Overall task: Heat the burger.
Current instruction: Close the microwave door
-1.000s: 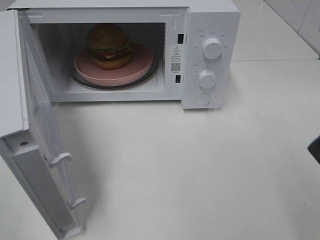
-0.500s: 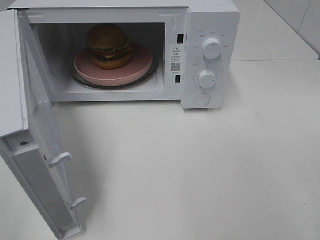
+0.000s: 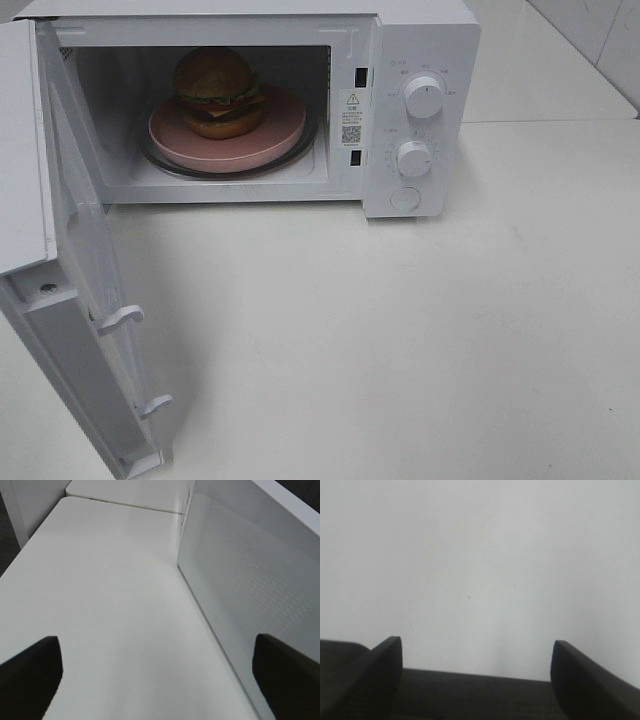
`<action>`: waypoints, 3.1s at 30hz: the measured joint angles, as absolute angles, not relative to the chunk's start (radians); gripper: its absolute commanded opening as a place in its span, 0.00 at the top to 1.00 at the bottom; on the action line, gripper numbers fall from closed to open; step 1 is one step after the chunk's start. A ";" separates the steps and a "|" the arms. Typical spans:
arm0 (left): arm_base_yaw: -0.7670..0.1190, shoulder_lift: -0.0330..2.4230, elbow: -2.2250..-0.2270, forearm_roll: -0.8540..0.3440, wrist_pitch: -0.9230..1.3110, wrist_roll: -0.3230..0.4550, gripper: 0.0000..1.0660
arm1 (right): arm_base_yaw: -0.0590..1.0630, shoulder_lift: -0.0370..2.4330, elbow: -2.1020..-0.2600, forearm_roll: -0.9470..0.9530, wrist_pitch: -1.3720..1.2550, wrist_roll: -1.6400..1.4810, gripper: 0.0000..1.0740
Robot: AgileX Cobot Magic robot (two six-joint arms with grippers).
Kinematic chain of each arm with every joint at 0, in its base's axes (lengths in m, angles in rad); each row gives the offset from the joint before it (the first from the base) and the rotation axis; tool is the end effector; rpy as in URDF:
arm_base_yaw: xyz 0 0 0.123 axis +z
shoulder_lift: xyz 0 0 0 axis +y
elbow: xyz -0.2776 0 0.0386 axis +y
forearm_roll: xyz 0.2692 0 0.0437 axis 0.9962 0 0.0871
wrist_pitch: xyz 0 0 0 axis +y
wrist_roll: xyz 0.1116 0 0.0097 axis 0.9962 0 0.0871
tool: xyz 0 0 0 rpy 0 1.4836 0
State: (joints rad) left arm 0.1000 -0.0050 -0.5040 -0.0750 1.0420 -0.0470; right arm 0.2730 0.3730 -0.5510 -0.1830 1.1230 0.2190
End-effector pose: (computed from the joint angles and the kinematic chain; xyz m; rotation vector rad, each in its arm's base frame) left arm 0.0374 -0.0035 0.2814 -0.1450 2.0096 -0.0556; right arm 0.0873 0.0054 0.2676 -0.0864 2.4051 -0.0093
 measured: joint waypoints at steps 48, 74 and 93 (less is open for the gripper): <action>0.100 -0.005 -0.504 -0.075 1.042 -0.047 0.08 | 0.044 -0.005 -0.509 -0.135 1.025 0.232 0.29; 0.100 -0.005 -0.504 -0.075 1.042 -0.047 0.08 | 0.044 -0.005 -0.509 -0.135 1.025 0.232 0.29; 0.100 0.283 -0.544 0.000 0.786 -0.048 0.97 | 0.044 -0.005 -0.509 -0.135 1.025 0.232 0.29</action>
